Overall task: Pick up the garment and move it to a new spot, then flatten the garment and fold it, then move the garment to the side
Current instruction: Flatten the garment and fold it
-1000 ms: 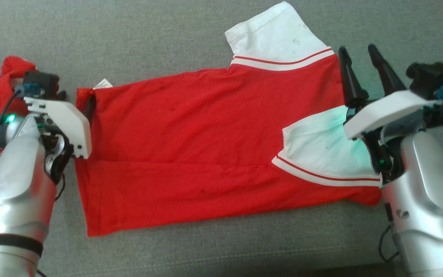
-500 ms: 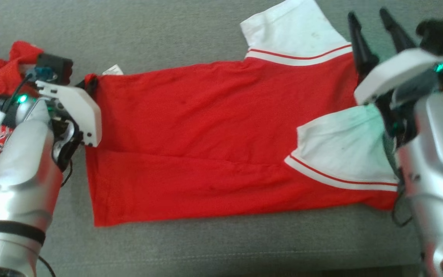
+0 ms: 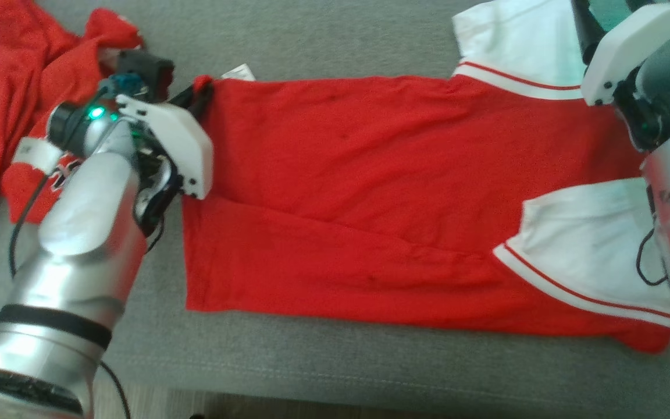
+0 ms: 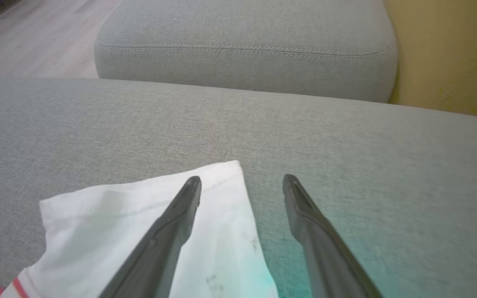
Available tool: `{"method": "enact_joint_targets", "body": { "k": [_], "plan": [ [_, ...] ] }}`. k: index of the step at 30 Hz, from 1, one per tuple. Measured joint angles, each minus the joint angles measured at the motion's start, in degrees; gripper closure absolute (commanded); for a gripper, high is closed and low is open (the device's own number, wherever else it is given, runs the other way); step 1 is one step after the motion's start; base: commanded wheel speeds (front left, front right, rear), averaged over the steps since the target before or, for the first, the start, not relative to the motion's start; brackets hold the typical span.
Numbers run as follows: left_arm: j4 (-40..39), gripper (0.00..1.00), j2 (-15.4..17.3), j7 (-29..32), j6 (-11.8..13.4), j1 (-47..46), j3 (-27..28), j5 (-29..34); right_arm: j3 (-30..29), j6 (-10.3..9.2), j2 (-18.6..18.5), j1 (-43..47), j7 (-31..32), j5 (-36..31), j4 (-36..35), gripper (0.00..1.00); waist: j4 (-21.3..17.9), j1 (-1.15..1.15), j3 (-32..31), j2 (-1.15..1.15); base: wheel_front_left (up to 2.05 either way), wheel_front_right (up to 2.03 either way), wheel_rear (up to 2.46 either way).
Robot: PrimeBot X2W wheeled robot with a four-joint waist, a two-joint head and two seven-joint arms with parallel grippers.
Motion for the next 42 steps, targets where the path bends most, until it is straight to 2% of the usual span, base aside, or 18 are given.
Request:
{"method": "enact_joint_targets", "body": {
  "k": [8, 9, 10, 11, 19, 25, 28, 34, 37, 42],
  "plan": [
    [0.79, 1.0, -2.1, -2.03, 0.0, -2.39, -2.41, -1.42, -0.2, 0.0, -0.33, -4.98, 1.53, -2.13, 8.01, 0.0, 3.1, 0.0, 2.75, 0.0, 0.0, 0.0, 0.0],
    [1.0, 1.0, -2.15, -2.52, 0.0, -2.7, -2.61, -1.47, -0.19, 0.0, -0.33, -5.39, 1.49, -2.25, 8.33, 0.28, 3.22, 0.0, 3.05, 0.0, 0.0, 0.0, 0.0],
    [1.23, 1.0, -2.26, -2.81, 0.0, -3.03, -2.83, -1.55, -0.12, 0.0, -0.44, -6.0, 1.42, -2.26, 8.65, 0.84, 3.33, 0.0, 3.24, 0.0, 0.0, 0.0, 0.0],
    [1.51, 1.0, -2.36, -3.21, 0.0, -3.29, -2.92, -1.78, 0.29, 0.0, -0.65, -6.6, 1.36, -2.44, 9.04, 1.0, 3.39, 0.0, 3.35, 0.0, 0.0, 0.0, 0.0],
    [4.04, 1.0, -2.31, -8.24, 1.05, -4.75, -2.82, -1.83, -0.16, 0.0, -3.27, -7.48, -7.38, -4.06, 10.5, 1.0, 1.95, 0.0, 3.19, 0.0, 0.0, 0.0, 0.0],
    [5.45, 1.0, -2.27, -11.81, 2.08, -7.85, -2.19, -1.81, -3.25, 0.0, -4.17, -10.04, -15.04, -5.83, 11.09, 1.0, 0.65, 0.0, 2.69, 0.0, 0.0, 0.0, 0.0],
    [5.97, 1.0, -2.3, -14.3, 3.09, -9.51, -1.77, -1.33, -4.54, 0.0, -4.14, -11.61, -18.02, -6.42, 11.66, 1.0, 0.12, 0.0, 2.22, 0.0, 0.0, 0.0, 0.0],
    [8.27, 1.0, -2.41, -16.16, 3.07, -10.53, -1.58, -1.34, -5.01, 0.0, -2.46, -12.11, -20.18, -6.23, 14.03, 1.0, -0.77, 0.0, 0.88, 0.0, 0.0, 0.0, 0.0],
    [9.09, 1.0, -2.36, -17.55, 3.11, -9.87, -1.55, -1.35, -5.25, 0.0, -1.1, -11.28, -22.25, -4.25, 14.27, 1.0, -1.48, 0.0, -0.27, 0.0, 0.0, 0.0, 0.0],
    [9.44, 1.0, -2.21, -18.52, 3.64, -5.19, -1.16, -1.51, -3.27, 0.0, -0.86, -6.2, -25.21, -0.71, 13.0, 1.0, -2.75, 0.0, -2.95, 0.0, 0.0, 0.0, 0.0]
  ]
}}
